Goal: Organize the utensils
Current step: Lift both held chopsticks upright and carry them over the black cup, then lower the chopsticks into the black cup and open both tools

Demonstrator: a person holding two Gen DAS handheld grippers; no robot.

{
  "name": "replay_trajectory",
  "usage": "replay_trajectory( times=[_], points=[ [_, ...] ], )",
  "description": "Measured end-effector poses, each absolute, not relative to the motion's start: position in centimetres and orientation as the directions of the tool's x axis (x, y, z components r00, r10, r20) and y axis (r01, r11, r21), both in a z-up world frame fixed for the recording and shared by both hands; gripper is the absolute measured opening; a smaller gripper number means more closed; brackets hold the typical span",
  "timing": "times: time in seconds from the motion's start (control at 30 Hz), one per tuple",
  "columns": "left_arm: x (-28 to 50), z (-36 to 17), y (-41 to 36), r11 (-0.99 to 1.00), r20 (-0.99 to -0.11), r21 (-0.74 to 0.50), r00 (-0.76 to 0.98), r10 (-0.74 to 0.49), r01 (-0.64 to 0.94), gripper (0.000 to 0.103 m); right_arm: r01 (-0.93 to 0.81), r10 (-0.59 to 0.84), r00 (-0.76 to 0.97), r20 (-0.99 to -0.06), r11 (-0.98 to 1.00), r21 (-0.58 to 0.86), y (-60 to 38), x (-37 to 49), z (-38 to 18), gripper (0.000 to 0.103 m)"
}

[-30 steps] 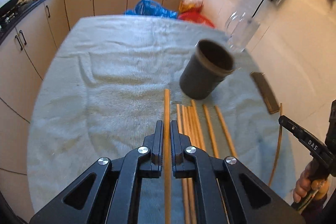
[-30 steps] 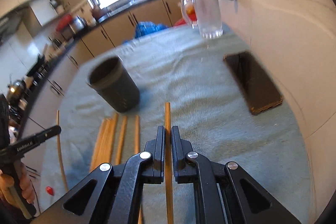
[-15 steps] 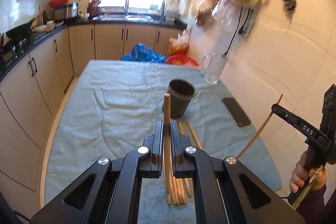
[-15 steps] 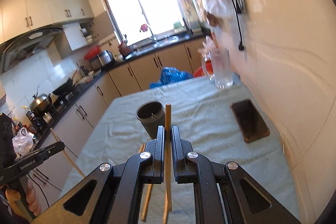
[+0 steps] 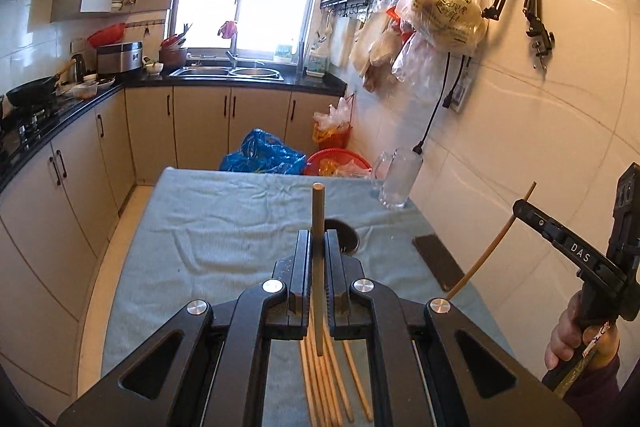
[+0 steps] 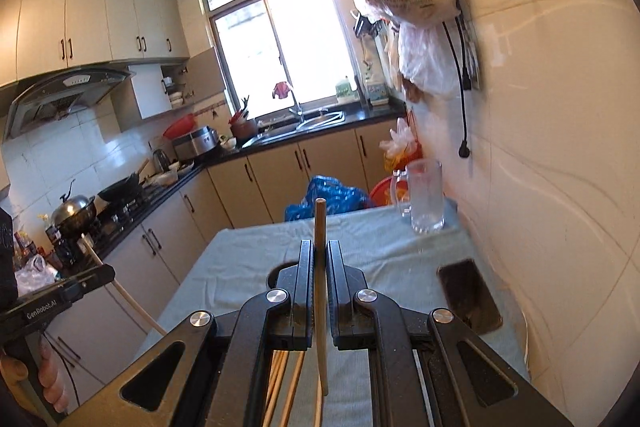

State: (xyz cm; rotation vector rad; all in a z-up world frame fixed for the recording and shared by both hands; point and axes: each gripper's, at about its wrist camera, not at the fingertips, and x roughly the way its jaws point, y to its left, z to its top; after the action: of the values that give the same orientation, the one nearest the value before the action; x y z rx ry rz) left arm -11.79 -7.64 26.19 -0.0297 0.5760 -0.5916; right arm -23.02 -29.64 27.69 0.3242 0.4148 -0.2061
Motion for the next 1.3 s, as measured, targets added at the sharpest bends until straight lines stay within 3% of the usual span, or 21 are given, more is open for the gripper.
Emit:
replay_trajectory(
  times=[0.5,1.03,1.13,1.17,1.23,1.3],
  points=[
    [-2.8,29.9,-15.0,0.832,-0.461,-0.183,0.702,-0.543,0.524,0.006,0.203,-0.076,0.938,-0.338,0.911,0.359,-32.4,-12.8,32.2,0.006],
    [6.4,21.9,-19.9,0.868,-0.626,-0.181,0.627,-0.464,0.462,0.006,0.289,-0.055,0.839,-0.542,0.888,0.357,-34.7,-3.4,21.7,0.007],
    [6.5,21.7,-19.3,0.867,-0.628,-0.191,0.622,-0.468,0.460,0.021,0.310,-0.067,0.834,-0.548,0.878,0.365,-35.4,-3.3,21.0,0.009],
    [6.3,21.7,-19.1,0.868,-0.624,-0.192,0.625,-0.469,0.458,0.032,0.310,-0.065,0.834,-0.549,0.877,0.367,-35.6,-3.4,20.9,0.011],
    [5.8,22.0,-18.8,0.873,-0.611,-0.182,0.644,-0.460,0.452,0.039,0.312,-0.068,0.833,-0.549,0.877,0.365,-35.6,-3.5,21.1,0.029],
    [5.3,22.4,-18.4,0.874,-0.607,-0.176,0.649,-0.459,0.453,0.041,0.314,-0.078,0.839,-0.539,0.877,0.363,-35.4,-4.0,21.5,0.037]
  ],
)
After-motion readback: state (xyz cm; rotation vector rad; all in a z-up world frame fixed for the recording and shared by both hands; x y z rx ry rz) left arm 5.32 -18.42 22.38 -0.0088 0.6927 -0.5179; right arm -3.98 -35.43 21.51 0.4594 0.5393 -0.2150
